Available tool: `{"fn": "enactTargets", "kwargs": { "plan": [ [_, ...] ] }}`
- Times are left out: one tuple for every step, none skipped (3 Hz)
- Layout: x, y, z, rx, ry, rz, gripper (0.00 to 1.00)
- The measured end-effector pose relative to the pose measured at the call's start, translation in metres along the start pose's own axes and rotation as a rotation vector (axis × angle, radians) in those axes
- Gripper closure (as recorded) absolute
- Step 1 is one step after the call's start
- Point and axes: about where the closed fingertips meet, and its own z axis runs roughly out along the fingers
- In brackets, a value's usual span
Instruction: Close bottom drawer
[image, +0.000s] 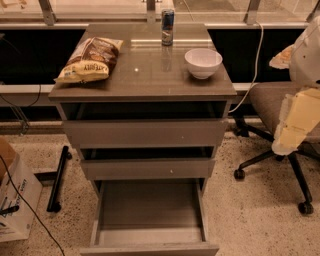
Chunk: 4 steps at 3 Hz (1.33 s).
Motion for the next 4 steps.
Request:
{"fn": "enactTargets", "kwargs": {
  "plan": [
    [0.0,0.0,0.0,0.0,0.0,0.0,0.0],
    [-0.001,-0.001,-0.002,0.009,-0.003,-0.001,0.13],
    [-0.001,0.003,0.01,0.019,-0.011,-0.023,0.36],
    [0.007,0.011,0.044,0.032,-0.033,-0.029,0.67]
  ]
}}
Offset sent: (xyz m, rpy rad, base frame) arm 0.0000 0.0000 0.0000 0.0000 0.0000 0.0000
